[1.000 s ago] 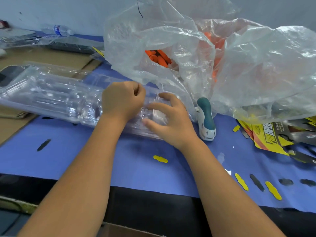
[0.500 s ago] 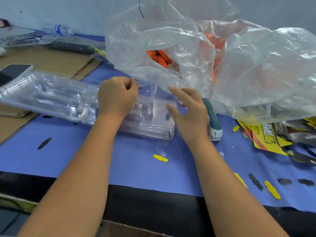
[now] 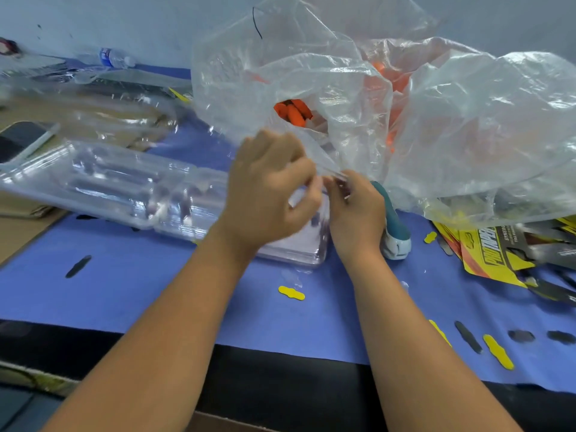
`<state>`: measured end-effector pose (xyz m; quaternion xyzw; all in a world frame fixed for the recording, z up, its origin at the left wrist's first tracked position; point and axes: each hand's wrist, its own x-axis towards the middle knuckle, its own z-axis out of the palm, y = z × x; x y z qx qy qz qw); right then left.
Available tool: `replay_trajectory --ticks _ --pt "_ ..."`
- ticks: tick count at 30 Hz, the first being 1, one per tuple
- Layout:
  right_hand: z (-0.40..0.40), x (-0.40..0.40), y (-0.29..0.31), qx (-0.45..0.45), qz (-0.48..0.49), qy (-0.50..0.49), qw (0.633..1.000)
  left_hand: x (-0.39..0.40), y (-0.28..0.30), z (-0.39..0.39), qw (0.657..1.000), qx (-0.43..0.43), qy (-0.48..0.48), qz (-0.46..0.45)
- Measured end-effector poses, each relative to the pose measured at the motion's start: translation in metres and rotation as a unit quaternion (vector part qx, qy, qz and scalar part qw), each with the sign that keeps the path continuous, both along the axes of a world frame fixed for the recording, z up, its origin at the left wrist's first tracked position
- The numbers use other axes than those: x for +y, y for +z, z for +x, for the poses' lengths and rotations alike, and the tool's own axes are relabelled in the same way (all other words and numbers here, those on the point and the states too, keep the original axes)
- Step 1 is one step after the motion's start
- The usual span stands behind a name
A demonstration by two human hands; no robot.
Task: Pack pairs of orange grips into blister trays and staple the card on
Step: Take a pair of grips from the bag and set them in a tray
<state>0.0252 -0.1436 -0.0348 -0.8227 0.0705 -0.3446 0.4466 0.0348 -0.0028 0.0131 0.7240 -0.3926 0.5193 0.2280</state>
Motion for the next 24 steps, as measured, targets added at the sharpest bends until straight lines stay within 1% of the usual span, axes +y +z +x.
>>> replay_trajectory --ticks 1,2,3,4,5,6,7,8,10,11,13,14,15,16,17,19,21,22,24 --pt "0.001 -0.001 0.002 -0.009 0.048 0.001 0.999 -0.007 -0.003 -0.004 0.999 0.018 -0.025 0.029" --pt "0.001 -0.003 0.003 -0.015 0.098 0.006 0.995 -0.013 -0.006 -0.007 0.995 0.057 -0.049 0.067" --pt "0.001 -0.006 0.004 -0.025 0.134 0.009 0.991 -0.018 -0.009 -0.008 0.984 0.122 -0.064 0.114" --pt "0.000 -0.008 0.005 -0.035 0.146 0.005 0.989 -0.020 -0.011 -0.007 0.962 0.205 -0.059 0.169" --pt "0.000 -0.010 0.005 -0.042 0.143 -0.003 0.989 -0.020 -0.014 -0.003 0.933 0.281 -0.039 0.222" --pt "0.000 -0.012 0.005 -0.046 0.138 -0.012 0.989 -0.019 -0.016 0.002 0.904 0.334 -0.023 0.264" --pt "-0.001 -0.013 0.004 -0.049 0.137 -0.017 0.989 -0.016 -0.016 0.006 0.882 0.372 -0.022 0.288" --pt "-0.001 -0.013 0.004 -0.052 0.140 -0.021 0.989 -0.012 -0.015 0.008 0.869 0.400 -0.031 0.289" --pt "-0.002 -0.011 0.005 -0.060 0.149 -0.032 0.986 -0.003 -0.011 0.011 0.856 0.438 -0.050 0.269" --pt "-0.002 -0.010 0.007 -0.072 0.148 -0.042 0.985 0.003 -0.009 0.013 0.838 0.470 -0.066 0.271" --pt "-0.003 -0.010 0.009 -0.105 0.142 -0.065 0.982 0.015 -0.006 0.016 0.778 0.548 -0.100 0.290" --pt "-0.003 -0.011 0.010 -0.112 0.148 -0.075 0.980 0.021 -0.006 0.019 0.756 0.566 -0.092 0.317" --pt "-0.003 -0.011 0.011 -0.115 0.162 -0.076 0.977 0.026 -0.006 0.022 0.744 0.564 -0.053 0.354" --pt "-0.003 -0.012 0.011 -0.115 0.177 -0.072 0.975 0.029 -0.009 0.024 0.738 0.551 0.014 0.389" --pt "-0.003 -0.011 0.010 -0.116 0.188 -0.065 0.973 0.032 -0.012 0.026 0.731 0.542 0.088 0.405" --pt "-0.003 -0.010 0.008 -0.120 0.199 -0.055 0.971 0.035 -0.018 0.030 0.721 0.549 0.200 0.372" --pt "-0.003 -0.008 0.008 -0.130 0.203 -0.056 0.969 0.040 -0.019 0.033 0.724 0.558 0.241 0.326" --pt "-0.004 -0.007 0.009 -0.135 0.204 -0.060 0.968 0.042 -0.019 0.036 0.733 0.552 0.242 0.314" --pt "-0.005 -0.006 0.011 -0.144 0.201 -0.068 0.967 0.048 -0.017 0.042 0.763 0.531 0.215 0.299"
